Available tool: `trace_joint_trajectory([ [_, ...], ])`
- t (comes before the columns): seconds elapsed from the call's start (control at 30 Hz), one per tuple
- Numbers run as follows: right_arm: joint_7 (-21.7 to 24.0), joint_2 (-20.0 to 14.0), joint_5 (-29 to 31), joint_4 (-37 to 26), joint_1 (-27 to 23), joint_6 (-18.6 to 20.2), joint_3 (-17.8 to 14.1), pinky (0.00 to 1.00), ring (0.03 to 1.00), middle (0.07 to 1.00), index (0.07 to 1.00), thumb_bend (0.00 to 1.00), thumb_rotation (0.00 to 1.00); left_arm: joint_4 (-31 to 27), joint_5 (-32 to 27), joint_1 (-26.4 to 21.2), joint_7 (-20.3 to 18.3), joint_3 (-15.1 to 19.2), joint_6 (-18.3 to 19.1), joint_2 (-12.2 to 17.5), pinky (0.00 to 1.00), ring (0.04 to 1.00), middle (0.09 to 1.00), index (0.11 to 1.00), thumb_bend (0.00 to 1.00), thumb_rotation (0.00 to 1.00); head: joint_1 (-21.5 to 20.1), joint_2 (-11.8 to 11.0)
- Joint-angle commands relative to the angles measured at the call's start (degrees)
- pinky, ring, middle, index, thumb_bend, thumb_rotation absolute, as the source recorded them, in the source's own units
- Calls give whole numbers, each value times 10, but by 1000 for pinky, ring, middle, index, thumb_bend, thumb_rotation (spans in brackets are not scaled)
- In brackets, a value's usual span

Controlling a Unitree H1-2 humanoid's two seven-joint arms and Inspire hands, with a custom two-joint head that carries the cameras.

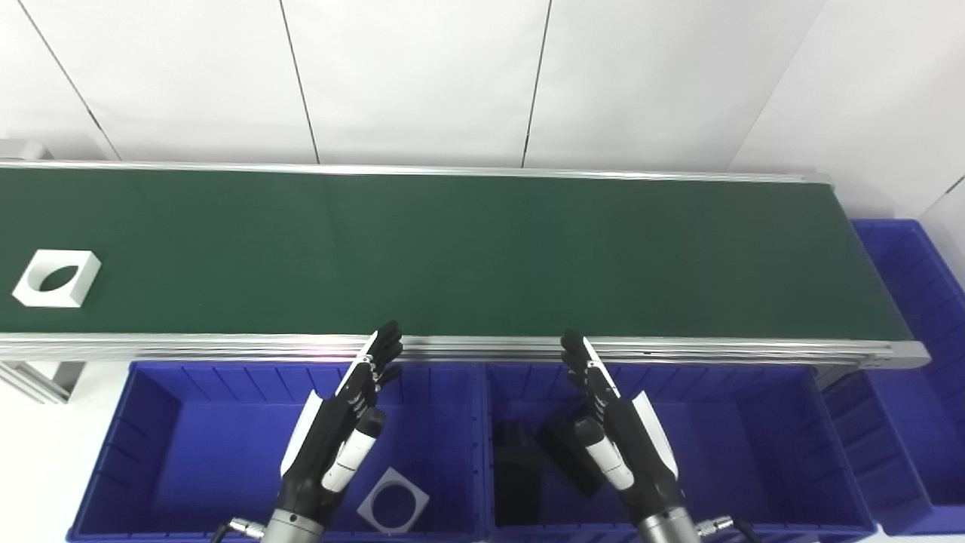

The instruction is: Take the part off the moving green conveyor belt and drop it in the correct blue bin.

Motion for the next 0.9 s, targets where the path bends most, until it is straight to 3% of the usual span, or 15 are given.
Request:
trace_joint_trajectory([
  [0.0,3,0,1,-11,-4,-1,-1,934,961,971,988,797,1000,-11,-3,-7,-1,1,-16,-1,919,963,974,957,722,928,8,-4],
  [0.17,-2,-6,4,7,-1,-32,-6,928,953,969,980,766,998,2,-2,-3,0,-3,-26,-6,912,956,966,949,752,910,69,-26],
  [0.2,-1,-8,10,8,1,-34,-8,928,953,968,980,764,999,6,1,-2,2,-5,-29,-9,912,956,966,949,766,908,94,-32],
  [0.27,3,-12,15,4,4,-27,-10,934,962,970,985,772,999,14,11,-2,4,-7,-35,-10,909,952,964,947,778,913,104,-37],
  [0.5,2,-21,13,6,6,-32,-10,942,965,970,986,723,1000,46,41,-4,16,-9,-61,-15,932,961,970,950,725,924,117,-70],
  [0.87,-7,-15,8,41,0,-64,-6,963,974,975,986,699,969,91,33,-15,21,-8,-87,-13,925,949,963,942,782,926,107,-113],
])
